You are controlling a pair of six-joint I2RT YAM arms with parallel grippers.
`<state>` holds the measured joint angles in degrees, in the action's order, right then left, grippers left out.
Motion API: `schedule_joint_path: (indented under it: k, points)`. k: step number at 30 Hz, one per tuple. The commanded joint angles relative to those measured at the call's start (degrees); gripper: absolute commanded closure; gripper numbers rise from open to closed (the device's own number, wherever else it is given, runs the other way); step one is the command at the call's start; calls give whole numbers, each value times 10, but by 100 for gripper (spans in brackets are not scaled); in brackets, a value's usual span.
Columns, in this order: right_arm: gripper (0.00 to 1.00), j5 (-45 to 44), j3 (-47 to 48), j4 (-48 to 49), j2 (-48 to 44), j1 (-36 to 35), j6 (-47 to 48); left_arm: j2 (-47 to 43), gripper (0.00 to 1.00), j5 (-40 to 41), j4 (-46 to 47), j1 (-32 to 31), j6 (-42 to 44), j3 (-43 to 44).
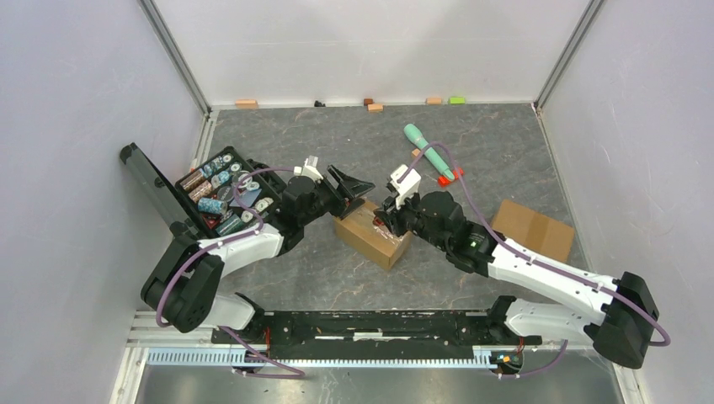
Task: Unpack the express box
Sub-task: Cut the express box at the center of the board.
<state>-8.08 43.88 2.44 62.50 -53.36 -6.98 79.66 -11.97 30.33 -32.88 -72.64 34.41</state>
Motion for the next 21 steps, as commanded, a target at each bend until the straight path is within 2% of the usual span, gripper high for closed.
schedule_joint_path:
  k: [1, 21]
  points:
    - [100, -21, -9, -56, -31, 1, -2, 25, 18, 54, -105, 7, 27, -24]
    - [100, -26, -15, -109, -72, 1, -8, 61, 17, 95, -162, 8, 26, -24]
